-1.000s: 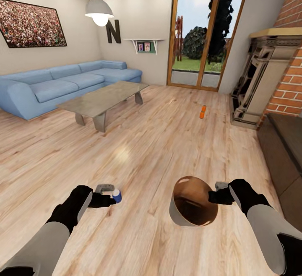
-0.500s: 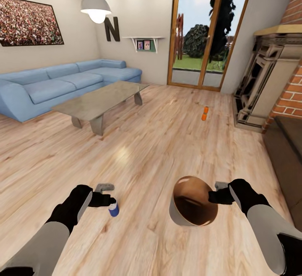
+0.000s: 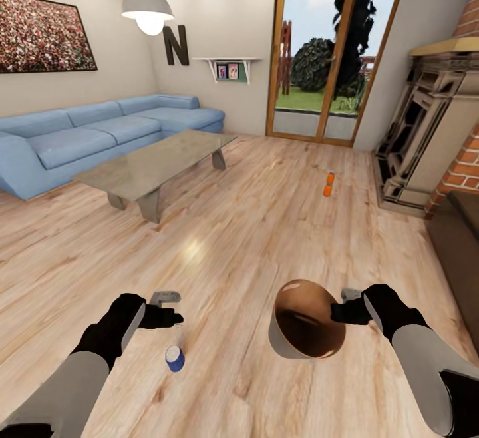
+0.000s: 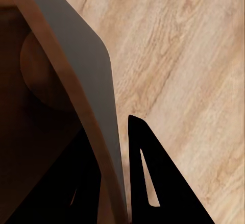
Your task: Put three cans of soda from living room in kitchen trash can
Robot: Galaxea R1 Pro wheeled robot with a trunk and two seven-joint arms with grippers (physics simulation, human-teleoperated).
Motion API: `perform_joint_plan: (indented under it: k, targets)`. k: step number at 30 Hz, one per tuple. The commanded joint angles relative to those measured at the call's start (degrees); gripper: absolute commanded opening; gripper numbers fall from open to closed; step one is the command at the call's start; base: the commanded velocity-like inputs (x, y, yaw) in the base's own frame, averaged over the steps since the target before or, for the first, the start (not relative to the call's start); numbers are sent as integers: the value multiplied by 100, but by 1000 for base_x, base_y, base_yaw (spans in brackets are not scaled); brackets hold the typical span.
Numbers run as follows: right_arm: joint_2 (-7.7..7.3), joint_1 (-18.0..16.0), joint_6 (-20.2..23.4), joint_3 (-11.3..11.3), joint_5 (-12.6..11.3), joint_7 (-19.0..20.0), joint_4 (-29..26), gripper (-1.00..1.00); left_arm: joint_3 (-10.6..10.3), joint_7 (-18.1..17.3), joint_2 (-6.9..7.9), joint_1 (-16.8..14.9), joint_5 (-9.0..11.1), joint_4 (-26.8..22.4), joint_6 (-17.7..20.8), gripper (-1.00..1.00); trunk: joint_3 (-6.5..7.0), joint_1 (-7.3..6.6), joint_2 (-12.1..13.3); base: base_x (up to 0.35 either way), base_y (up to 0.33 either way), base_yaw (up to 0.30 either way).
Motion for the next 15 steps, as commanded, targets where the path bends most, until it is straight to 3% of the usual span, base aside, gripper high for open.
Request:
perform_joint_plan:
  k: [1,15]
  targets:
    - [1,-2,36,-18,-135,20,0,-100,4,0,6,0,4,-1,0,100,1,0,0,290,106,0]
    - [8,-2,36,-18,-135,12,8,-100,26,23,9,0,7,1,2,100,1,0,0,204,210,0]
